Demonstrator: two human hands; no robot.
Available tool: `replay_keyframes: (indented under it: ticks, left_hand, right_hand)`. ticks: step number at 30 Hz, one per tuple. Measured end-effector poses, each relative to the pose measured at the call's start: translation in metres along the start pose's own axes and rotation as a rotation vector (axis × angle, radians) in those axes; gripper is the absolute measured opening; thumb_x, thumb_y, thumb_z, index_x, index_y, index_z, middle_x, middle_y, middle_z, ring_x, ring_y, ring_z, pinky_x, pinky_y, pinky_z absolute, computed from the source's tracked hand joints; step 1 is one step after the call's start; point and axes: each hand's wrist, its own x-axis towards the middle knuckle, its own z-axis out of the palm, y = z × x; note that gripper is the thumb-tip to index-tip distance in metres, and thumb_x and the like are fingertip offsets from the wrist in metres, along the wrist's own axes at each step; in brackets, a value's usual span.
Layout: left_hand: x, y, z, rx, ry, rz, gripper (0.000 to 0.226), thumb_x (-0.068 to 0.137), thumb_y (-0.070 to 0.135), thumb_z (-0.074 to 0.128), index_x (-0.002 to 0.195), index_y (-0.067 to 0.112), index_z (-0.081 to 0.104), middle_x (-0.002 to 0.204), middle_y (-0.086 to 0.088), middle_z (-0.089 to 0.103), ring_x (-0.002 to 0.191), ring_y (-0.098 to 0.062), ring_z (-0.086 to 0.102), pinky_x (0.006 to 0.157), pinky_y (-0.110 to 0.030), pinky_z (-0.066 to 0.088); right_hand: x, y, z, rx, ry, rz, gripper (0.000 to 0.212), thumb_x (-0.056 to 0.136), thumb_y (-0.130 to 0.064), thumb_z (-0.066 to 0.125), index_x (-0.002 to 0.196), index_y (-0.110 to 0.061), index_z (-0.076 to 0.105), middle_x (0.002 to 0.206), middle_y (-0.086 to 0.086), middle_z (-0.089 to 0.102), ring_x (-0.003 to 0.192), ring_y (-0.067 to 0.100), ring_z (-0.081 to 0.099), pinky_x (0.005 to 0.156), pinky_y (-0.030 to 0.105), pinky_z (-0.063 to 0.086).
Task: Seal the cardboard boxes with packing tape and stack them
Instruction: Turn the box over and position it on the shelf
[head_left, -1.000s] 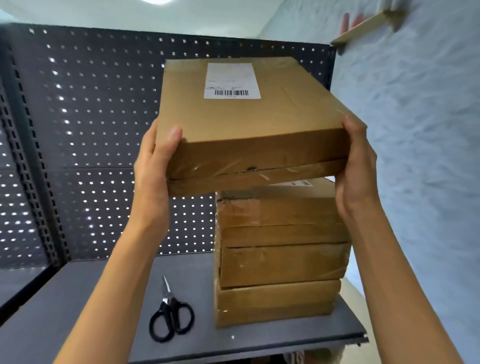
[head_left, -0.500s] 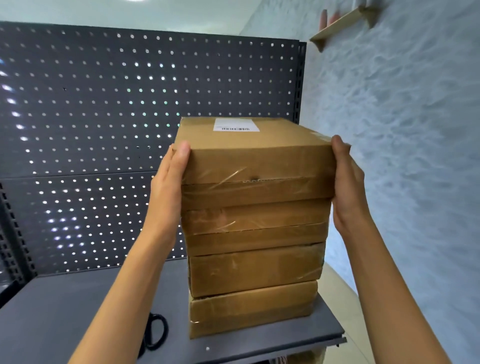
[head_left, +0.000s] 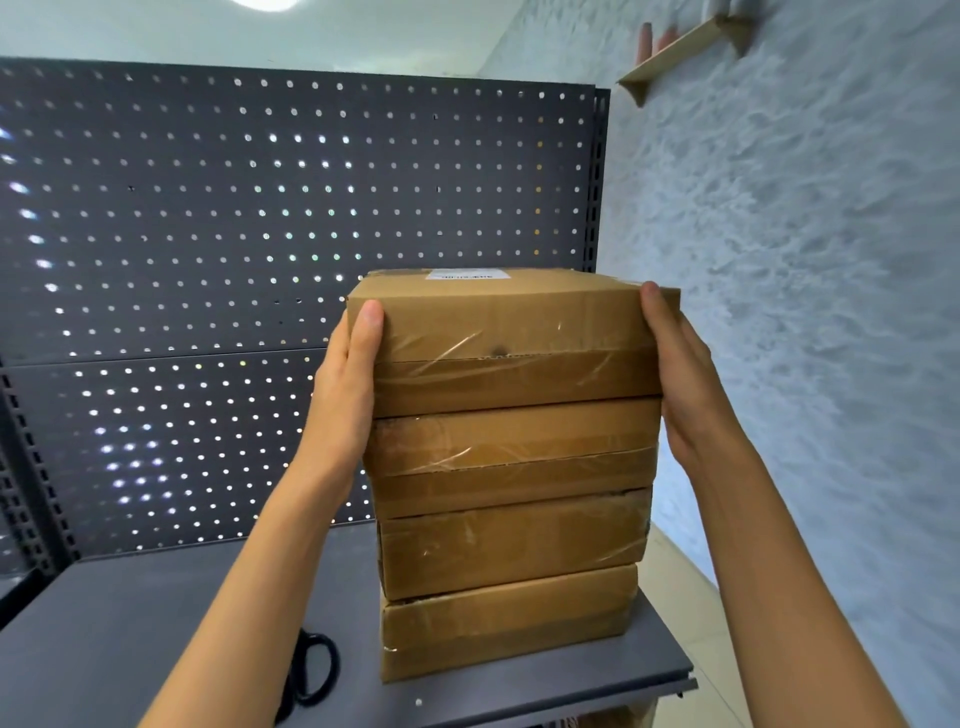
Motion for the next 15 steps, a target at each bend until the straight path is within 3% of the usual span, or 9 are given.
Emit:
replay_keyframes:
  ticks: [4, 7, 9, 12, 15]
  left_hand:
    - [0.000, 0.003, -0.005, 0.040, -0.026, -0.008, 0.044, 0.089, 0.062, 0.039, 0.124, 0.039, 0.053, 0.119, 0.018, 0.060, 0.109, 0.002, 0.055, 0.091, -0.023, 0.043]
    - [0.001, 0.007, -0.024, 0.122, -0.054, -0.011, 0.075, 0.075, 0.078, 0.047, 0.135, 0.031, 0.050, 0.131, 0.011, 0.057, 0.121, -0.006, 0.052, 0.107, -0.036, 0.039]
    - [-0.002, 0.013, -0.033, 0.184, -0.025, 0.046, 0.080, 0.076, 0.076, 0.051, 0.139, 0.027, 0.046, 0.136, 0.009, 0.054, 0.124, -0.007, 0.050, 0.109, -0.038, 0.037]
    - [-0.013, 0.022, -0.041, 0.300, 0.043, 0.201, 0.062, 0.082, 0.058, 0.056, 0.136, 0.026, 0.050, 0.132, 0.006, 0.055, 0.120, -0.007, 0.052, 0.099, -0.026, 0.042]
    - [-0.032, 0.024, -0.049, 0.563, 0.124, 0.419, 0.046, 0.088, 0.049, 0.060, 0.126, 0.024, 0.057, 0.123, 0.006, 0.059, 0.115, -0.013, 0.055, 0.094, -0.034, 0.046]
  right_hand:
    - [-0.006, -0.005, -0.003, -0.012, -0.041, 0.012, 0.035, 0.092, -0.054, 0.046, 0.121, -0.036, 0.052, 0.113, -0.019, 0.059, 0.101, -0.004, 0.056, 0.078, 0.019, 0.047]
    - [-0.011, -0.010, -0.010, -0.094, -0.032, -0.035, 0.040, 0.093, -0.049, 0.048, 0.131, -0.034, 0.049, 0.125, -0.017, 0.054, 0.109, -0.004, 0.053, 0.088, 0.018, 0.044]
    - [-0.015, -0.015, -0.015, -0.160, 0.037, -0.094, 0.052, 0.093, -0.045, 0.051, 0.142, -0.030, 0.040, 0.140, -0.010, 0.045, 0.123, 0.003, 0.045, 0.097, 0.020, 0.039]
    - [-0.027, -0.022, -0.018, -0.341, 0.096, -0.264, 0.055, 0.093, -0.040, 0.056, 0.144, -0.029, 0.038, 0.145, -0.008, 0.042, 0.127, 0.005, 0.041, 0.101, 0.021, 0.037]
    - [-0.049, -0.021, -0.014, -0.620, 0.157, -0.510, 0.053, 0.093, -0.037, 0.059, 0.141, -0.025, 0.041, 0.143, -0.008, 0.043, 0.128, 0.004, 0.036, 0.101, 0.016, 0.029]
